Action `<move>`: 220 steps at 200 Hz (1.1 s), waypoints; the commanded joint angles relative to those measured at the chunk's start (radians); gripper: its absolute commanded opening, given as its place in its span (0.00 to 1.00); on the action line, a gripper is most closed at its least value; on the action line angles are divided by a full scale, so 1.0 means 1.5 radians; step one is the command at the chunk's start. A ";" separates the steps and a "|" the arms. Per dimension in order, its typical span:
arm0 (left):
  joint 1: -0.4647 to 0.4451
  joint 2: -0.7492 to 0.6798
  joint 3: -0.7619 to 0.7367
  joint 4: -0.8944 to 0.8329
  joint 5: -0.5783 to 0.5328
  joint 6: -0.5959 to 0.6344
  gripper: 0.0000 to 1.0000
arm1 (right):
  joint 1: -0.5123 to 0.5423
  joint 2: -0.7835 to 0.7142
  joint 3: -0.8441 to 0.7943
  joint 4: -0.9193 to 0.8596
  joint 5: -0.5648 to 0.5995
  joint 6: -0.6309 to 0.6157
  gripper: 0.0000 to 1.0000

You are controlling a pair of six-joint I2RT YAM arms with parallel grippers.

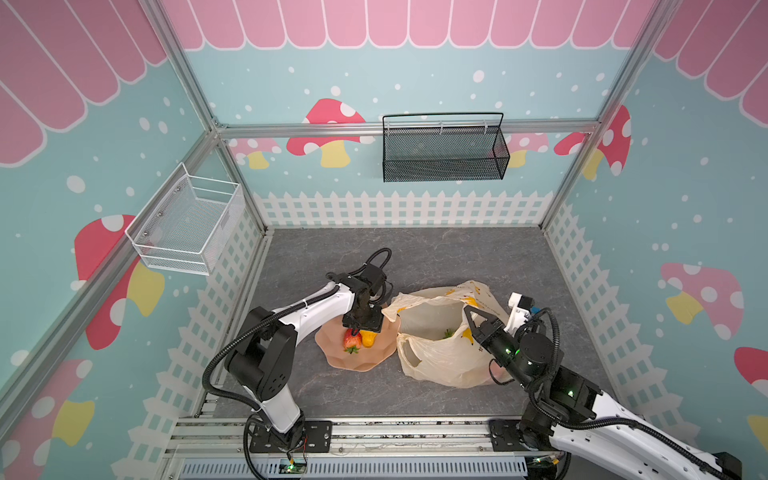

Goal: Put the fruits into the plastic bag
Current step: 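Lower the left gripper into the pink bowl and grasp the yellow lemon, then lift the lemon with the left gripper and carry it over the bag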

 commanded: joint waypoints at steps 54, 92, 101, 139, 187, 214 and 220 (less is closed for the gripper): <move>-0.003 0.031 -0.001 0.024 -0.024 -0.010 0.68 | 0.001 -0.002 0.015 -0.001 0.012 -0.003 0.00; -0.003 0.034 -0.012 0.035 -0.016 -0.006 0.67 | 0.002 -0.007 0.015 -0.008 0.016 -0.004 0.00; -0.002 0.035 -0.014 0.035 -0.016 -0.004 0.67 | 0.002 -0.009 0.015 -0.010 0.017 -0.004 0.00; -0.003 0.036 -0.007 0.035 -0.011 -0.006 0.57 | 0.002 -0.008 0.016 -0.014 0.018 -0.004 0.00; -0.001 -0.013 0.018 0.002 0.000 -0.005 0.44 | 0.002 -0.005 0.025 -0.025 0.021 -0.008 0.00; 0.012 -0.062 0.023 -0.017 0.008 -0.010 0.43 | 0.002 -0.007 0.030 -0.034 0.022 -0.010 0.00; 0.018 -0.074 0.022 -0.019 0.015 -0.011 0.41 | 0.001 -0.008 0.030 -0.034 0.022 -0.010 0.00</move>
